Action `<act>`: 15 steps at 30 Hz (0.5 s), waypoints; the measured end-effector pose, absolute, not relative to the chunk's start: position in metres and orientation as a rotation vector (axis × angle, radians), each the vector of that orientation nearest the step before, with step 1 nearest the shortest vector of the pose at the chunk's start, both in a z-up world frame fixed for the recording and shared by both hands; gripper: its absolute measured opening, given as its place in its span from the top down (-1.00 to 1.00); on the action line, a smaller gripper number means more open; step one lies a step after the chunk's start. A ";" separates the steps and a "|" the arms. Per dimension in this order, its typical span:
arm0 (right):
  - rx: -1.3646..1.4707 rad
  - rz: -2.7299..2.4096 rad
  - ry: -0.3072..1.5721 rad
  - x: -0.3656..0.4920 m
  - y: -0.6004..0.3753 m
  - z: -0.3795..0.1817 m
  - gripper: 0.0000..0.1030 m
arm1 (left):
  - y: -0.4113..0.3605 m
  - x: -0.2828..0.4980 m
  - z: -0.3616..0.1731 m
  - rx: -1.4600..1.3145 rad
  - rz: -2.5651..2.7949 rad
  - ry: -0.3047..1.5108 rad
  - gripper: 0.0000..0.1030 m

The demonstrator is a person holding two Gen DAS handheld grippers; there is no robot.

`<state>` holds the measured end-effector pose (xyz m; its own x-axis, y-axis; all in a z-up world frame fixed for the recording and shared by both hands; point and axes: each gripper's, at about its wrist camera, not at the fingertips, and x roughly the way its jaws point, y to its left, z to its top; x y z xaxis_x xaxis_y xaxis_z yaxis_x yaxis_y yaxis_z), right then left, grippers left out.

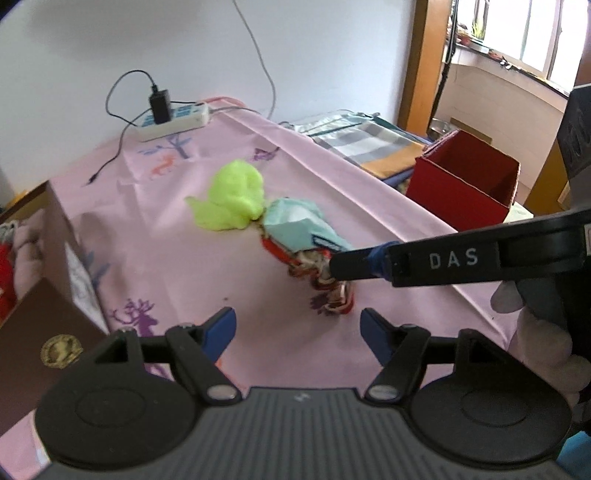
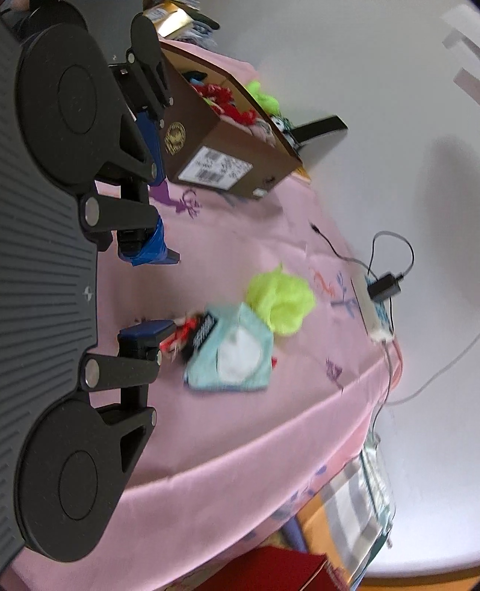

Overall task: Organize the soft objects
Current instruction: 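Move the right gripper to the mint-green cap on the sheet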

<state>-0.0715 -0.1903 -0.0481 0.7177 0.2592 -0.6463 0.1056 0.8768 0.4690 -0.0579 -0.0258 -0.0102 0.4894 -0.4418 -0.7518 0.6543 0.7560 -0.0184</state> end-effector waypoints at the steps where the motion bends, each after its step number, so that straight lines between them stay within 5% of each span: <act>1: 0.514 0.081 0.776 -0.071 -0.194 -0.049 0.69 | -0.028 -0.056 -0.011 0.287 -0.682 0.823 -0.41; 15: 0.618 0.000 0.785 -0.038 -0.235 -0.059 0.69 | -0.066 -0.012 -0.018 0.285 -0.688 0.822 -0.43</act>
<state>-0.0384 -0.2349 -0.0587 0.7168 0.2231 -0.6607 0.2230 0.8243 0.5203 -0.0121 -0.0659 -0.0184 0.4822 -0.4498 -0.7518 0.6606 0.7503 -0.0251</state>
